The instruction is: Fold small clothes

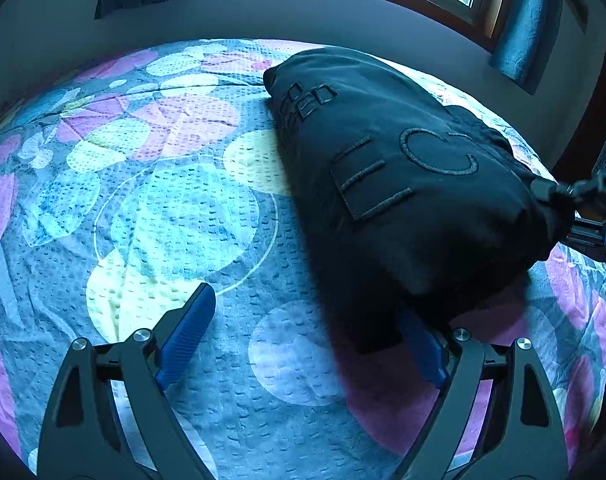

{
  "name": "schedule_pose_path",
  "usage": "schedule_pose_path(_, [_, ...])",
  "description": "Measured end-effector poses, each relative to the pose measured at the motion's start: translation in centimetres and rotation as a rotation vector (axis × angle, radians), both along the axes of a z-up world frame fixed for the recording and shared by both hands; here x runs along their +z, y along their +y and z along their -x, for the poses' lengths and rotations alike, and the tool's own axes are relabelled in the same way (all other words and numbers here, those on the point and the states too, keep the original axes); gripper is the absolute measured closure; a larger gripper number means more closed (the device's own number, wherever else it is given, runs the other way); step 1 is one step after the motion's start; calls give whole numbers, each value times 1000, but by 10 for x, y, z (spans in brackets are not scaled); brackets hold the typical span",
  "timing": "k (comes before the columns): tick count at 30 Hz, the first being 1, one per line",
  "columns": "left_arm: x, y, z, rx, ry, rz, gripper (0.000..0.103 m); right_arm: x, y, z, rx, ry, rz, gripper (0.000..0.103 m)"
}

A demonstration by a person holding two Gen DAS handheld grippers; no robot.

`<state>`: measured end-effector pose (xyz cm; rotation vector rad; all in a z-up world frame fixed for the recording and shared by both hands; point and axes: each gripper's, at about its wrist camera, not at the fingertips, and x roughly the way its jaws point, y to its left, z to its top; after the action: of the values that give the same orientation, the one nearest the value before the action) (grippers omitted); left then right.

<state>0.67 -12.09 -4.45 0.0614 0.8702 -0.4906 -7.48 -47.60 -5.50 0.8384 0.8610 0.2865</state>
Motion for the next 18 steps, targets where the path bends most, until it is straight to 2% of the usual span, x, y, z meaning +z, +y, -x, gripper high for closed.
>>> schedule_pose_path(5, [-1, -1, -2, -12, 9, 14, 14, 20, -9, 12, -44, -96, 57, 89])
schedule_pose_path(7, [-4, 0, -4, -18, 20, 24, 13, 7, -14, 15, -58, -65, 79, 90])
schedule_pose_path(10, [-9, -1, -8, -28, 41, 28, 12, -24, -19, 6, -68, -1, 46, 90])
schedule_pose_path(13, [-12, 0, -11, -31, 50, 33, 12, -50, -26, 3, -86, 13, -68, 90])
schedule_pose_path(16, [-12, 1, -11, -32, 52, 38, 12, -53, -29, 6, -95, 1, -109, 90])
schedule_pose_path(18, [-11, 1, -11, -30, 48, 36, 12, -46, -28, 11, -100, -7, -72, 90])
